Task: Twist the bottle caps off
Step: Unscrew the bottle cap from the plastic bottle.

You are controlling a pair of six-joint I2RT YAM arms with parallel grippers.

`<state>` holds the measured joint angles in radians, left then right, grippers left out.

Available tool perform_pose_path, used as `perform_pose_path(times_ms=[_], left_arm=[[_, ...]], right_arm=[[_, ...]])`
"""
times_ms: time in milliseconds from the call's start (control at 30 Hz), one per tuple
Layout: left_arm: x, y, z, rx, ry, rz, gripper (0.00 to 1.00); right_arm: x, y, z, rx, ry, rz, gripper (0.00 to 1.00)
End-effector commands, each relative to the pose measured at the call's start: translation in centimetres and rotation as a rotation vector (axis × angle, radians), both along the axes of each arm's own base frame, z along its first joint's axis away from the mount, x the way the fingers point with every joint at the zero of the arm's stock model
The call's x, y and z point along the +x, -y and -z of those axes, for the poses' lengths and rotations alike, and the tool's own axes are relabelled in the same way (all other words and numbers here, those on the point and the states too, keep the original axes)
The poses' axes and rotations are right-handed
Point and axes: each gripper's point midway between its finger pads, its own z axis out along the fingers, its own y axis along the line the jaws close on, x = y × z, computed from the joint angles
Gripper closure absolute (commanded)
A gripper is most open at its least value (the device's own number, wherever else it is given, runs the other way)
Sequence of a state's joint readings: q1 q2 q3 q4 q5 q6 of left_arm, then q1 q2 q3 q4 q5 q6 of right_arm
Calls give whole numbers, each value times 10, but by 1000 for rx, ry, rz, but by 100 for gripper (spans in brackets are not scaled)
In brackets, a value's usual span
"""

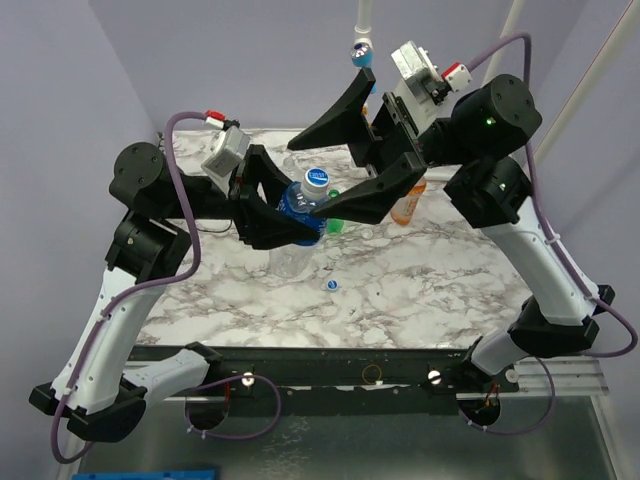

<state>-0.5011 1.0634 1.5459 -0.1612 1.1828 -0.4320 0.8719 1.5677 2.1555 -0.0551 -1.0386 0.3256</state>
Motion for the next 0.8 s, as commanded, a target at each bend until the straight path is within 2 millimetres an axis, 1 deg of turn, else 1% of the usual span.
perform_pose_path(times_ms=[0, 100, 167, 233, 300, 400, 533, 667, 733, 767], left_arm=[[49, -4, 12, -25, 184, -302, 100], [83, -15, 33, 22, 380, -477, 100], [99, -22, 45, 58, 473, -558, 100], [115, -28, 47, 74, 503, -641, 100], [126, -32, 46, 81, 500, -700, 100], [129, -32, 46, 80, 496, -712, 100], [128, -30, 45, 73, 489, -703, 100], [139, -31, 42, 63, 449, -748, 100], [145, -32, 41, 59, 411, -776, 100], [149, -33, 40, 56, 389, -793, 100]], right_arm=[[45, 11, -13, 39, -19, 372, 0], [55, 17, -12, 37, -21, 450, 0], [64, 18, -8, 31, -36, 502, 0], [81, 19, -4, 33, -72, 586, 0], [94, 21, 0, 40, -97, 656, 1], [105, 22, 5, 47, -115, 708, 2], [117, 16, 16, 17, -130, 740, 8], [134, 6, 28, 1, -163, 787, 19], [140, 0, 34, 7, -179, 807, 23], [143, -3, 36, 7, -187, 813, 24]])
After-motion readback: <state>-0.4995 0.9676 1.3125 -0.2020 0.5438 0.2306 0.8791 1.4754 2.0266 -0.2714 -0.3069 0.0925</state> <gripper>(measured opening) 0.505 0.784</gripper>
